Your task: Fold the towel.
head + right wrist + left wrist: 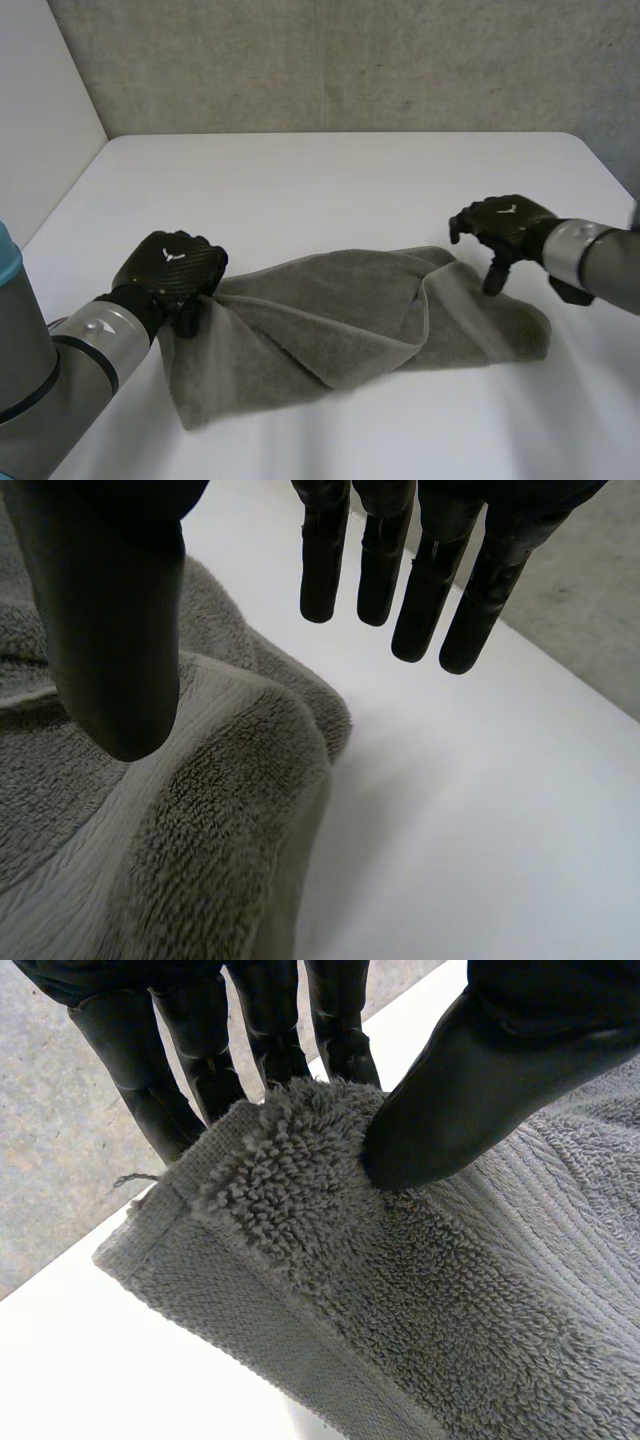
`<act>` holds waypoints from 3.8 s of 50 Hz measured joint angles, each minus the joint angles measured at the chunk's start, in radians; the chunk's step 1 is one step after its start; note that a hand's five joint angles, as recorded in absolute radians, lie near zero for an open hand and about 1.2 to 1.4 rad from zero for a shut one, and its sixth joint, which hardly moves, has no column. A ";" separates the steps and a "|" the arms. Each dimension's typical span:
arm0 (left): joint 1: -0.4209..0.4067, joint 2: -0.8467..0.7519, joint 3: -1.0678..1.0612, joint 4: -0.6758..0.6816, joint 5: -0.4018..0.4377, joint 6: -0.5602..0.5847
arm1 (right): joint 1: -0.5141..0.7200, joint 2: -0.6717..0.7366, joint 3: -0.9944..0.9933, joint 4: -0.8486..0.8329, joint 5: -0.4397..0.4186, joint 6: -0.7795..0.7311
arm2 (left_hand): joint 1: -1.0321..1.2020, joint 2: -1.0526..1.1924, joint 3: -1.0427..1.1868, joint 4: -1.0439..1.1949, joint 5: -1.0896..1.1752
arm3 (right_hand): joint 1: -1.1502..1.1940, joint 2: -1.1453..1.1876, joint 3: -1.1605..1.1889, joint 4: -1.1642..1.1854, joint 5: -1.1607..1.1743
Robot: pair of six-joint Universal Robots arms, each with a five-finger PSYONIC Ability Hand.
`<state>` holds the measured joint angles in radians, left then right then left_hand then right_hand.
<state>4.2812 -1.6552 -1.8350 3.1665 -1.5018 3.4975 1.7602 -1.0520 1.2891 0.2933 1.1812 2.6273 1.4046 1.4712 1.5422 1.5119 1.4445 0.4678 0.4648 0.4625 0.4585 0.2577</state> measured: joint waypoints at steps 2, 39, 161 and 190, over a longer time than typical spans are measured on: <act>-0.001 0.002 -0.001 0.000 0.000 0.000 | 0.022 0.040 -0.032 0.000 0.024 -0.003 | 0.000 0.000 0.000 0.000 0.000 | 0.000 0.000 0.000 0.000 0.001; 0.063 -0.320 0.941 0.452 -0.100 0.014 | 0.150 -0.103 -0.224 -1.074 0.145 0.096 | 0.000 0.010 0.004 0.010 0.000 | 0.858 0.848 0.873 0.874 0.883; 0.267 -0.429 0.355 0.233 0.188 0.038 | 0.058 0.071 0.022 -0.442 0.279 -0.107 | -1.127 -1.199 -1.285 -1.238 -1.212 | -0.240 -0.224 -0.231 -0.212 -0.206; 0.266 -0.289 0.103 0.282 0.190 0.040 | -0.149 0.157 0.107 -0.358 0.135 -0.111 | -1.129 -1.203 -1.288 -1.238 -1.212 | 0.829 0.816 0.869 0.874 0.898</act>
<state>4.5467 -1.9445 -1.7316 3.4488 -1.3114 3.5373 1.6114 -0.8950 1.3962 -0.0644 1.3158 2.5167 0.2753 0.2686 0.2546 0.2736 0.2323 1.2969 1.2805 1.3312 1.3324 1.1559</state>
